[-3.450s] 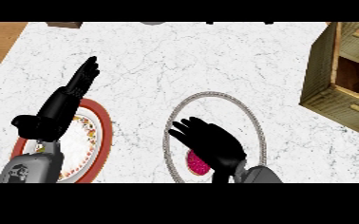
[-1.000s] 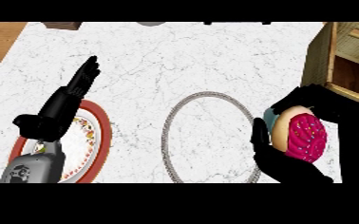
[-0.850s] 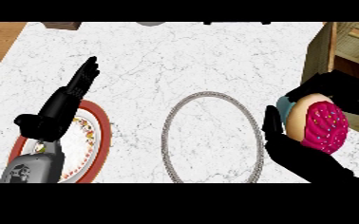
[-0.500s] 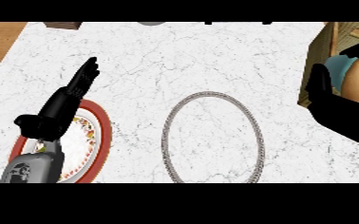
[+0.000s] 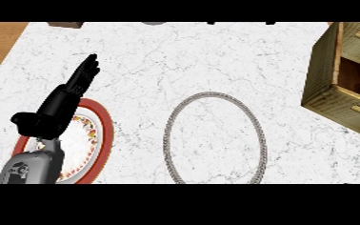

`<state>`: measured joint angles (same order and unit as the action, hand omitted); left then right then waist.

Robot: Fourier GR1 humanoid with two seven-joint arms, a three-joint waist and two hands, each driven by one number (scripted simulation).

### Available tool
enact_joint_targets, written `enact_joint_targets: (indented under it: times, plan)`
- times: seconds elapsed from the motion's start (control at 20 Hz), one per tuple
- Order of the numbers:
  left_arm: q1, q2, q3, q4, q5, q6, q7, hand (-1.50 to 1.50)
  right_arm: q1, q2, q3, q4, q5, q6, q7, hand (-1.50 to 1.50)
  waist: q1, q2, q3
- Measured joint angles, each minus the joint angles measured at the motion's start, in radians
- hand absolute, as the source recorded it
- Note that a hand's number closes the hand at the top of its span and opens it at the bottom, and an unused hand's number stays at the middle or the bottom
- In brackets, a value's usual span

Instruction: Pick the cupcake from the placemat and place it in the basket

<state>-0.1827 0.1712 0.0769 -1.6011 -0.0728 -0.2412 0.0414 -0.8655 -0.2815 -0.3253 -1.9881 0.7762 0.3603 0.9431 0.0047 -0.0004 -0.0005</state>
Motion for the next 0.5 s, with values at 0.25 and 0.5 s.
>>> enact_joint_targets:
  times: [0.25, 0.5]
  plan:
    - [0.007, 0.0, -0.002, 0.013, -0.008, -0.003, -0.02, 0.0, -0.048, -0.095, -0.104, 0.191, 0.015, -0.103, -0.084, 1.5, 0.004, 0.003, 0.0]
    - [0.001, -0.005, -0.002, 0.028, -0.013, 0.0, -0.028, 0.0, -0.065, -0.187, -0.163, 0.363, 0.006, -0.175, -0.16, 1.5, 0.002, 0.003, 0.0]
